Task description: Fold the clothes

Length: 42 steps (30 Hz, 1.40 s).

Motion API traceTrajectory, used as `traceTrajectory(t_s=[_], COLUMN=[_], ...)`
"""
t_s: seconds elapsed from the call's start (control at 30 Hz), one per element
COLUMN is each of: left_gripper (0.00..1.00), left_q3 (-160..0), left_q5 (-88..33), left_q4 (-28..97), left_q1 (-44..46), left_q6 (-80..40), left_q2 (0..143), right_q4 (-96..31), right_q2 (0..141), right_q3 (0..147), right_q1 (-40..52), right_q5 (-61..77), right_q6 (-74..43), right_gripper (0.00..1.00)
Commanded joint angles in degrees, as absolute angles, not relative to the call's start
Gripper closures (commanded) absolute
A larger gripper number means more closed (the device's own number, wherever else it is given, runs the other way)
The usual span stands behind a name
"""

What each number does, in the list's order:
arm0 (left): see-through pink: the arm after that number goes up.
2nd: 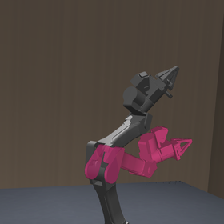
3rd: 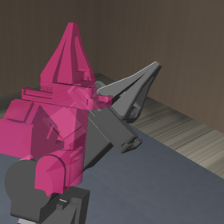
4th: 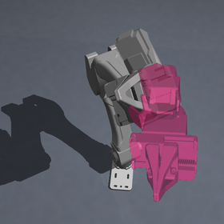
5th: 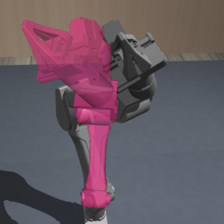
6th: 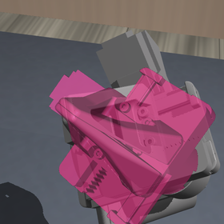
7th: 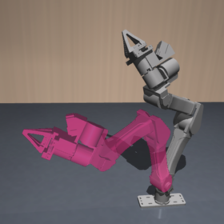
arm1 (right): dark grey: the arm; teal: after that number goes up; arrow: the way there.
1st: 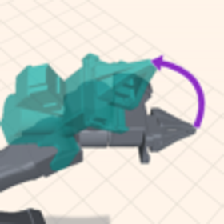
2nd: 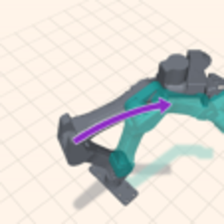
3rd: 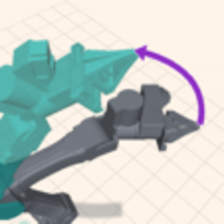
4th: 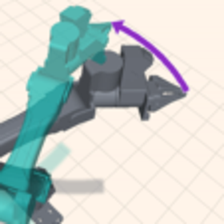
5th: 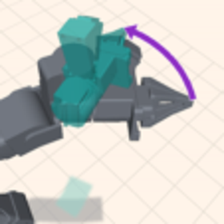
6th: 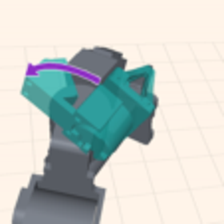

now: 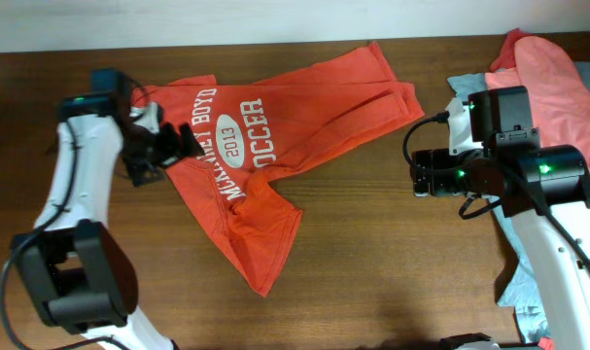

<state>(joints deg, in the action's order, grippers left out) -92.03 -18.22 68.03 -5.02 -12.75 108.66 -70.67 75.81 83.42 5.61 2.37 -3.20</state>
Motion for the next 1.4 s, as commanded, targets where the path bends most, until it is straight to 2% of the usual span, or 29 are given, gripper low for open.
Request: traceTrajectory(t_s=[0.0, 0.07, 0.1, 0.23, 0.4, 0.43, 0.47, 0.57, 0.6, 0.63, 0.8, 1.0, 1.1, 1.13, 1.17, 1.2, 1.23, 1.3, 1.37], left_gripper=[0.11, 0.25, 0.28, 0.28, 0.33, 0.38, 0.49, 0.83, 0.99, 0.99, 1.00, 1.00, 1.00, 0.94, 0.79, 0.56, 0.44, 0.33, 0.30], left_q3=[-88.29, -84.82, -82.11, -72.58, -67.85, -67.44, -67.37, -67.37, -67.37, -67.37, -68.84, -69.28, -69.28, -69.28, -69.28, -69.28, -69.28, -69.28, -69.28], left_q5=[-10.20, -9.54, -8.82, -8.45, -6.39, -5.61, -4.82, -4.43, -4.40, -4.27, 3.36, 6.24, 2.63, -0.01, -1.43, -1.98, -1.98, -4.12, -6.79], left_q4=[69.73, 69.54, 69.14, 63.83, 61.28, 60.73, 60.47, 59.99, 59.99, 60.05, 64.18, 64.20, 62.52, 62.11, 61.63, 61.06, 60.42, 60.49, 62.02], left_q1=[2.11, 5.41, 7.09, 10.35, 10.76, 10.76, 10.76, 10.76, 10.74, 10.68, 7.79, -10.39, -19.16, -21.67, -23.27, -24.47, -25.56, -26.61, -26.41], left_q6=[-11.51, -13.61, -15.92, -19.77, -21.23, -21.23, -21.21, -21.21, -21.21, -21.21, -23.14, -23.16, -23.05, -22.28, -21.37, -20.91, -20.93, -20.93, -20.88], left_q2=[108.86, 108.86, 108.86, 108.86, 108.86, 108.86, 108.86, 108.86, 108.86, 108.84, 107.37, 100.84, 100.68, 100.68, 100.68, 100.68, 100.68, 100.68, 100.68], right_q4=[-70.83, -71.24, -71.66, -72.31, -72.73, -72.71, -72.71, -72.73, -72.73, -72.73, -72.75, -73.71, -73.60, -73.54, -73.43, -73.28, -73.17, -73.17, -73.14], right_q2=[75.75, 75.75, 75.75, 75.75, 75.75, 75.75, 75.75, 75.75, 75.75, 75.75, 75.92, 78.46, 80.42, 81.19, 82.15, 82.85, 83.88, 85.86, 87.07], right_q3=[83.68, 83.68, 83.68, 83.68, 83.68, 83.68, 83.68, 83.68, 83.68, 83.68, 83.68, 83.68, 83.68, 83.68, 83.68, 83.68, 83.68, 83.68, 83.68], right_q1=[5.10, 5.10, 5.10, 5.10, 5.10, 5.10, 5.10, 5.10, 5.10, 5.10, 5.10, 5.10, 5.13, 5.10, 5.10, 5.10, 5.10, 5.13, 5.13], right_q5=[1.80, 1.80, 1.78, 1.63, 1.63, 1.63, 1.63, 1.63, 1.63, 1.63, 1.63, 1.63, 1.65, 1.65, 1.65, 1.67, 1.69, 1.93, 1.91], right_q6=[-3.46, -3.44, -3.44, -3.27, -3.27, -3.27, -3.27, -3.27, -3.29, -3.29, -3.29, -3.31, -3.33, -3.49, -3.49, -3.51, -3.53, -3.53, -3.53], right_gripper=[0.08, 0.08, 0.08, 0.08, 0.08, 0.08, 0.09, 0.08, 0.08, 0.08, 0.08, 0.09, 0.08, 0.08, 0.09, 0.08, 0.08, 0.08, 0.08])
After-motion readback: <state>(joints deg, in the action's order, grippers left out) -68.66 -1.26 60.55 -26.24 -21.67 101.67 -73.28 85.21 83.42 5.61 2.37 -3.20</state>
